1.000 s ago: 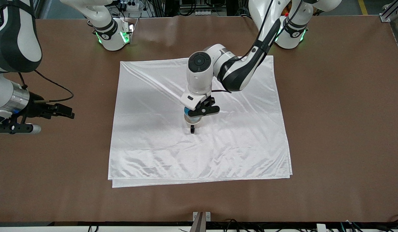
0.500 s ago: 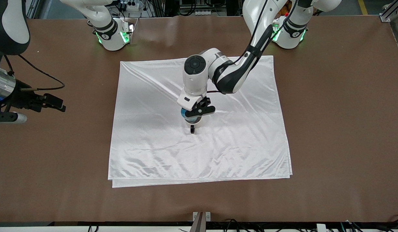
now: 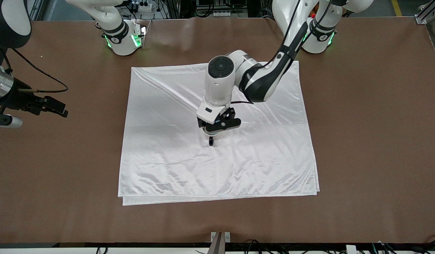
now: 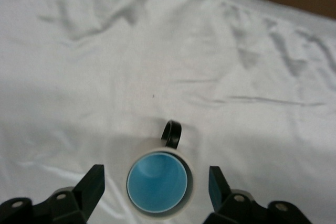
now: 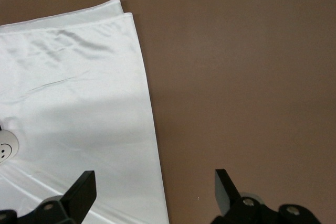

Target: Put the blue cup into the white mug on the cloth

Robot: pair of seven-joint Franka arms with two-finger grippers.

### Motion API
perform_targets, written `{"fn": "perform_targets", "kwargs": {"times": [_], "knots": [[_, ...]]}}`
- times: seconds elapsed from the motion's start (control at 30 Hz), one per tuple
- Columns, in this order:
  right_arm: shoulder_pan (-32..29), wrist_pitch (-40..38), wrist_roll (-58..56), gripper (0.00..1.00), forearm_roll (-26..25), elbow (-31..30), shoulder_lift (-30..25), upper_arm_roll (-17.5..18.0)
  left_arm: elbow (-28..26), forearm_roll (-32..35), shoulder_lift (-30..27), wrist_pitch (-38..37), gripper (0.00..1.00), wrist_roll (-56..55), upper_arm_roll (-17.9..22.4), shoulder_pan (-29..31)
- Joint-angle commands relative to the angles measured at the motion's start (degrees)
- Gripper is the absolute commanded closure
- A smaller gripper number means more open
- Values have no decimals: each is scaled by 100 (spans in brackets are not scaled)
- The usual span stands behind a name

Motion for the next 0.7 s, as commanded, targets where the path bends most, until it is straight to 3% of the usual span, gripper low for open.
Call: {"fn": "perform_targets", "kwargs": {"times": [0.0, 0.2, 0.53, 0.67], "knots": [[-53, -41, 127, 0, -200, -296, -332, 77, -133, 74, -744, -150, 0, 665, 158, 336], [-61, -374, 127, 0, -200, -235, -429, 94, -133, 83, -1150, -843, 0, 1896, 361, 723], [-79, -814, 118, 0, -200, 11, -473, 164, -151, 539, -1940, -2143, 0, 2091, 721, 802], [-88, -1156, 101, 0, -191, 292, -473, 156, -160, 716, -2256, -2610, 0, 2625, 1045, 811]]}}
